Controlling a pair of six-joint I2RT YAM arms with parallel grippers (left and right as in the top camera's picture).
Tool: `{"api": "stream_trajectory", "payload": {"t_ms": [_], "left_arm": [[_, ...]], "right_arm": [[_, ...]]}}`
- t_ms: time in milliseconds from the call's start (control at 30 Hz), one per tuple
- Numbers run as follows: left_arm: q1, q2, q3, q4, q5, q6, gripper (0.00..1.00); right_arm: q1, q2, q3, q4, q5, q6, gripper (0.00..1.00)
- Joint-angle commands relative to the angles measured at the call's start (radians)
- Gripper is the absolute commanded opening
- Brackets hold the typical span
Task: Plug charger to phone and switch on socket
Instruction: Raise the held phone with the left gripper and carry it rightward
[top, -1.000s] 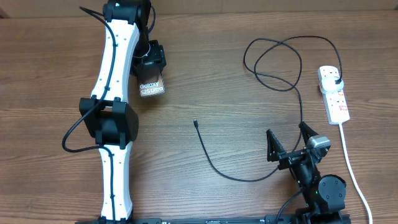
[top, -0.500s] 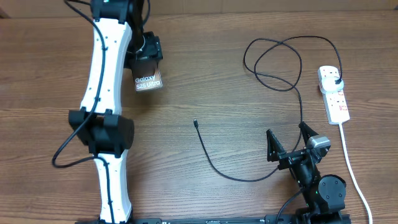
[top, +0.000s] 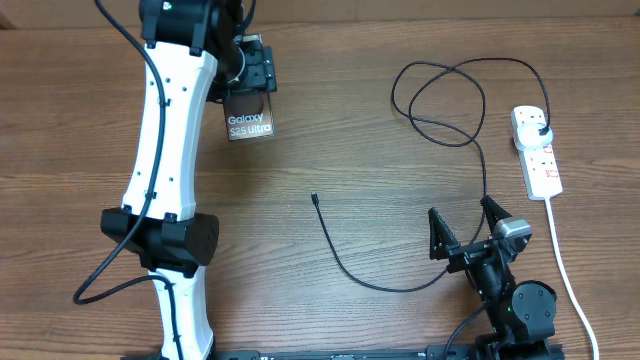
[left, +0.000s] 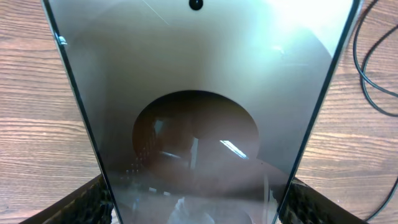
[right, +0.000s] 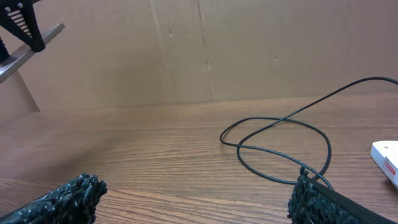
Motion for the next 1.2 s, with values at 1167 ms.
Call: {"api": "stream_trajectory", "payload": {"t_ms": [1167], "left_arm": [[-0.064, -0.039, -0.194, -0.002, 0.358, 0.015, 0.45]], "right_arm": [[0.003, -0.007, -0.01, 0.004, 0.013, 0.004, 1.0]]}}
